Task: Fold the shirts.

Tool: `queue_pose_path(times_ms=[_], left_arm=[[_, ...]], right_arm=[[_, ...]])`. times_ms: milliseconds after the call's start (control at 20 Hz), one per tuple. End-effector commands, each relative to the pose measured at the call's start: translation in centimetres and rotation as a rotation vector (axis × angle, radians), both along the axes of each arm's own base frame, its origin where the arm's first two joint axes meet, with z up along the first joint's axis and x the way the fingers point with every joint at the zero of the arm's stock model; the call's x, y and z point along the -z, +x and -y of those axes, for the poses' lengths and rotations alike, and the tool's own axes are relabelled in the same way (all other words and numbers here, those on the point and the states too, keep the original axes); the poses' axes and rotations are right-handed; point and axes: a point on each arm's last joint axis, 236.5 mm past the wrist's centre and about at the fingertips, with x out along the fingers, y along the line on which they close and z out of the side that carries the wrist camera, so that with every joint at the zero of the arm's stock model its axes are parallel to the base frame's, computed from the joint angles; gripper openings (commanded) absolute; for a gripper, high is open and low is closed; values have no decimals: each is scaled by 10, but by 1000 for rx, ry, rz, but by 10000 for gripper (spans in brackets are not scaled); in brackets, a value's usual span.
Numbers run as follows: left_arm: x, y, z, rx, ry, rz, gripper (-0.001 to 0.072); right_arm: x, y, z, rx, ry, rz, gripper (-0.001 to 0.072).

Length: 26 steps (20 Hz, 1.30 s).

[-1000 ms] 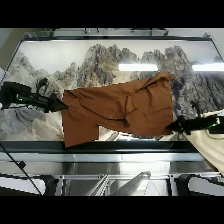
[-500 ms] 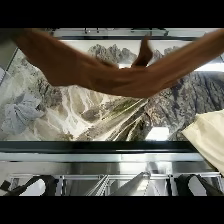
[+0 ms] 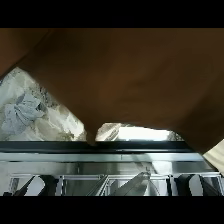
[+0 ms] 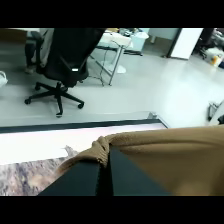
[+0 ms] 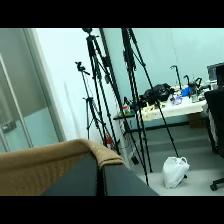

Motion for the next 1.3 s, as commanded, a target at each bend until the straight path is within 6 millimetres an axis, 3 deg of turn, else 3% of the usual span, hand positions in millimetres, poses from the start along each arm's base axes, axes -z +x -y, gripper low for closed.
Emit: queue_pose_path(times_ms=[0,250,400,500,600,700,800,850,950,1050,1250], left_arm=[[7,-4,-6,-37,-52,-25,27],[-13,-25,21,14,103,28,27],[-11,-15,11,34,112,-8,27],[13,6,0,93,38,-96,27],[51,37,7,222,-20,-189,27],[91,70,30,344,-30,-265,26],[110,94,61,438,-49,-301,24],[113,94,74,488,-38,-312,25],[115,75,98,588,5,-338,22],[100,42,116,622,19,-339,20],[63,-61,136,552,94,-251,24]], right_arm=[[-8,-5,2,29,-8,27,24],[-15,-19,-15,17,-57,58,24],[2,-12,-23,-39,-86,-3,24],[27,4,-21,-106,-64,-102,24],[57,29,-25,-224,-30,-197,24],[94,51,-42,-334,-33,-301,23],[117,65,-58,-389,-61,-364,23],[120,66,-62,-400,-70,-375,23],[119,58,-66,-393,-97,-377,23],[113,41,-66,-338,-123,-385,23],[76,-20,-87,-227,-201,-284,22]])
